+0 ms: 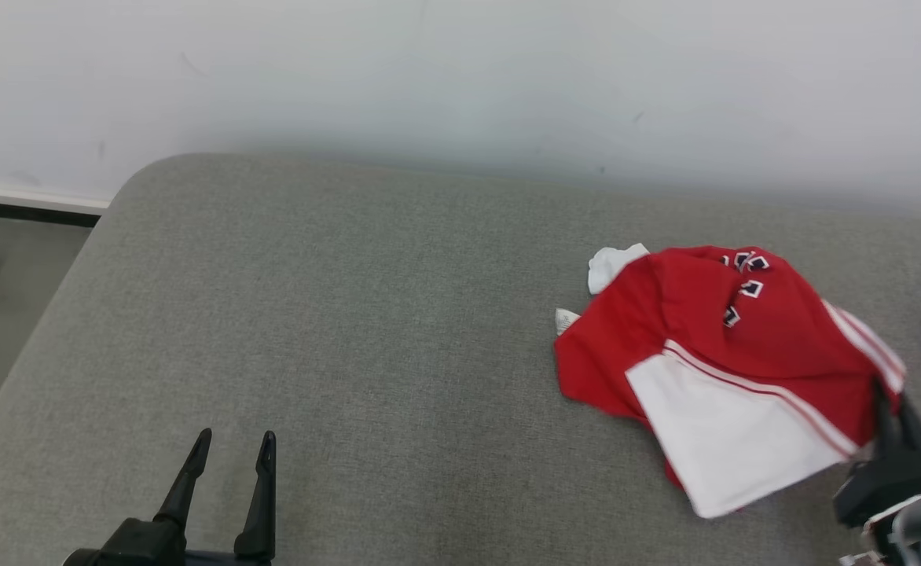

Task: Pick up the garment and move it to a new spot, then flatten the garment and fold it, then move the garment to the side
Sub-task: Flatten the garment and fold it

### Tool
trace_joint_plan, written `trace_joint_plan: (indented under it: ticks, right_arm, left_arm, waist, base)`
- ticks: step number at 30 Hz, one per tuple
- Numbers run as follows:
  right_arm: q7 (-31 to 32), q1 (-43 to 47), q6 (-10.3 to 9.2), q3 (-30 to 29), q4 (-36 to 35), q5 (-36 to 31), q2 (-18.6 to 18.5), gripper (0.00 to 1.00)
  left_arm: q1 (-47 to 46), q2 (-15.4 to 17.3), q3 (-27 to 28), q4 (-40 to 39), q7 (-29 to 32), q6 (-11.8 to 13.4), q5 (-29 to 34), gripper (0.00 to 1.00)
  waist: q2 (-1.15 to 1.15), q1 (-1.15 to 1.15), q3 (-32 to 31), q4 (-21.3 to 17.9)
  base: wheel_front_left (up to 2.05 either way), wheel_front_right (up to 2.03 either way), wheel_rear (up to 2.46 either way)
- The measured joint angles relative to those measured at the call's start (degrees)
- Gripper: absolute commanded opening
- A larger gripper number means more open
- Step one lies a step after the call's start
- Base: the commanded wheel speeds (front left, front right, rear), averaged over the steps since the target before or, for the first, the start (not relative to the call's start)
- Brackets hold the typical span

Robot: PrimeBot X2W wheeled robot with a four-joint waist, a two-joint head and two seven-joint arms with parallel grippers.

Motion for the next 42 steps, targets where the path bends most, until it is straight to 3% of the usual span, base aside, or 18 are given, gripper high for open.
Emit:
trace_joint_plan:
  ticks: [7, 12, 17, 23, 32, 36, 42]
  right_arm:
    - [0.01, -2.54, 0.00, -2.98, -6.03, -1.49, -7.14, 0.00]
    - [2.04, -5.31, -0.01, -1.86, -12.49, -2.75, -9.06, 0.00]
    - [5.37, -7.15, -0.01, 5.08, -20.39, -3.01, -5.88, 0.00]
    - [6.60, -7.16, 0.00, 13.11, -21.89, -2.16, -0.35, 0.00]
    - [3.89, -8.97, -0.01, 25.41, -12.91, 1.32, 8.73, 0.00]
    - [2.48, -10.69, -0.01, 32.45, -7.99, 3.86, 9.78, 0.00]
    - [1.22, -12.41, -0.01, 45.80, -4.43, 13.58, 9.94, 0.00]
  left_arm:
    - [0.86, -0.25, 0.16, 0.10, 0.00, 0.01, 0.25, 1.00]
    - [1.08, -0.64, 0.35, 0.05, 0.00, 0.00, 0.33, 1.00]
    - [1.52, -1.30, 0.40, -0.01, 0.00, -0.02, 0.49, 1.00]
    - [1.47, -1.60, 0.10, 0.16, 0.00, -0.02, 0.49, 1.00]
    - [0.10, -2.04, -1.44, 1.09, 0.00, -0.02, 0.49, 1.00]
    - [-0.98, -2.33, -2.68, 1.94, 0.00, -0.02, 0.20, 1.00]
    - [-2.64, -2.46, -4.50, 3.26, 0.00, -0.02, -0.45, 1.00]
  waist:
    - [0.00, 0.00, -1.21, -1.26]
    - [0.00, 0.00, -2.23, -1.26]
    - [0.00, 0.00, -2.50, -0.38]
    - [0.00, 0.00, -2.31, 0.88]
    - [0.00, 0.00, -1.18, 4.37]
    - [0.00, 0.00, -0.18, 6.26]
    - [0.00, 0.00, 1.31, 9.23]
  base:
    - [0.00, 0.00, 0.00]
    - [0.00, 0.00, 0.00]
    - [0.00, 0.00, 0.00]
    - [0.00, 0.00, 0.00]
    - [0.00, 0.00, 0.00]
    - [0.00, 0.00, 0.00]
    - [0.00, 0.00, 0.00]
